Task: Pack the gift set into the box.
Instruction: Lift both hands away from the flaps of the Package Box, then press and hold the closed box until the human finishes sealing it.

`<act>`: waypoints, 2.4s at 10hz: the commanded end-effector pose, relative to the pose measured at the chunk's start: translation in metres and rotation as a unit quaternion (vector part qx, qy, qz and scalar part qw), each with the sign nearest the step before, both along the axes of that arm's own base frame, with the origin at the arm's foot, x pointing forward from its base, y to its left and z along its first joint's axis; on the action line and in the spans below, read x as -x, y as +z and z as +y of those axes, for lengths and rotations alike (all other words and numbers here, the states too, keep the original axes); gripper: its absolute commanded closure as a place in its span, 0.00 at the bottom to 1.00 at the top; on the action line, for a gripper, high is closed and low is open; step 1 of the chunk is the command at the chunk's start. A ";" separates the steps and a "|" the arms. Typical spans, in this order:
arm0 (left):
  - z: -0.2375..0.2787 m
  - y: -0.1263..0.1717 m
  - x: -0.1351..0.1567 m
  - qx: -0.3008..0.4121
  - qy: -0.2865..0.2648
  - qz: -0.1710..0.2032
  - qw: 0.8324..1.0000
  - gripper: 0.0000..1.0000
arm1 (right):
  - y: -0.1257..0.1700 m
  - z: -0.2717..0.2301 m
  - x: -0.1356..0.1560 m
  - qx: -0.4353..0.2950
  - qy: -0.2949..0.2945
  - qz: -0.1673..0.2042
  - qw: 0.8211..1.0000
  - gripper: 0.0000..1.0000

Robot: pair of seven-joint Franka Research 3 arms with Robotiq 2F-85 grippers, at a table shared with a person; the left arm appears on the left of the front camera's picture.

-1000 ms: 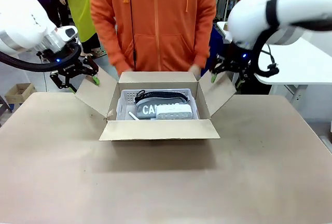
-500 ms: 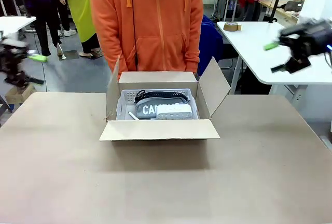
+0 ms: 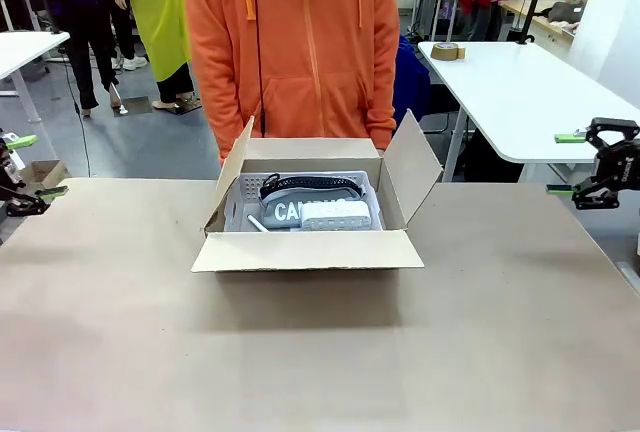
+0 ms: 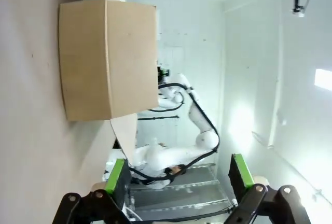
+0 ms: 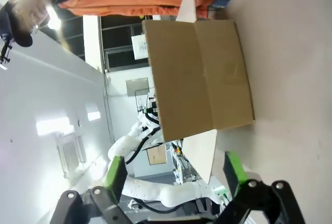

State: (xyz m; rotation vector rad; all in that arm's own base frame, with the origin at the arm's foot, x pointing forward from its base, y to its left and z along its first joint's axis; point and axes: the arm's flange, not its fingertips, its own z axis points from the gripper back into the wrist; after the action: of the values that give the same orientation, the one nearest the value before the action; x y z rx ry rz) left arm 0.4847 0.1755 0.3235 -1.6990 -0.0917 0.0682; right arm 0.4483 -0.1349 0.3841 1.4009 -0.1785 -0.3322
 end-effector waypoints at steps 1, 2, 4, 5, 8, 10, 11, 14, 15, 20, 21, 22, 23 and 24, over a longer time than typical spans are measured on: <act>-0.004 0.031 0.011 -0.059 0.004 -0.030 0.998 0.00 | 0.029 0.003 0.003 0.008 0.031 -0.046 0.998 0.00; -0.004 0.031 0.011 -0.059 0.004 -0.030 0.998 0.00 | 0.029 0.003 0.003 0.008 0.031 -0.046 0.998 0.00; -0.004 0.031 0.011 -0.059 0.004 -0.030 0.998 0.00 | 0.029 0.003 0.003 0.008 0.031 -0.046 0.998 0.00; -0.004 0.031 0.011 -0.059 0.004 -0.030 0.998 0.00 | 0.029 0.003 0.003 0.008 0.031 -0.046 0.998 0.00; -0.004 0.031 0.011 -0.059 0.004 -0.030 0.998 0.00 | 0.029 0.003 0.003 0.008 0.031 -0.046 0.998 0.00; -0.004 0.031 0.011 -0.059 0.004 -0.030 0.998 0.00 | 0.029 0.003 0.003 0.008 0.031 -0.046 0.998 0.00; -0.004 0.031 0.011 -0.059 0.004 -0.030 0.998 0.00 | 0.029 0.003 0.003 0.008 0.031 -0.046 0.998 0.00; -0.004 0.031 0.011 -0.059 0.004 -0.030 0.998 0.00 | 0.029 0.003 0.003 0.008 0.031 -0.046 0.998 0.00; -0.004 0.031 0.011 -0.059 0.004 -0.030 0.998 0.00 | 0.029 0.003 0.003 0.008 0.031 -0.046 0.998 0.00; -0.004 0.031 0.011 -0.059 0.004 -0.030 0.998 0.00 | 0.029 0.003 0.003 0.008 0.031 -0.046 0.998 0.00; -0.004 0.031 0.011 -0.059 0.004 -0.030 0.998 0.00 | 0.029 0.003 0.003 0.008 0.031 -0.046 0.998 0.00; -0.004 0.031 0.011 -0.059 0.004 -0.030 0.998 0.00 | 0.029 0.003 0.003 0.008 0.031 -0.046 0.998 0.00; -0.004 0.031 0.011 -0.059 0.004 -0.030 0.998 0.00 | 0.029 0.003 0.003 0.008 0.031 -0.046 0.998 0.00; -0.004 0.031 0.011 -0.059 0.004 -0.030 0.998 0.00 | 0.029 0.003 0.003 0.008 0.031 -0.046 0.998 0.00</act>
State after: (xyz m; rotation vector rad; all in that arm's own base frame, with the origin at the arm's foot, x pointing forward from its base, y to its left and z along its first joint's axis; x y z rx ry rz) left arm 0.4778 0.1748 0.3547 -1.5928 -0.1294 0.0333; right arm 0.4475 -0.1301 0.4129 1.4099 -0.2061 -0.2472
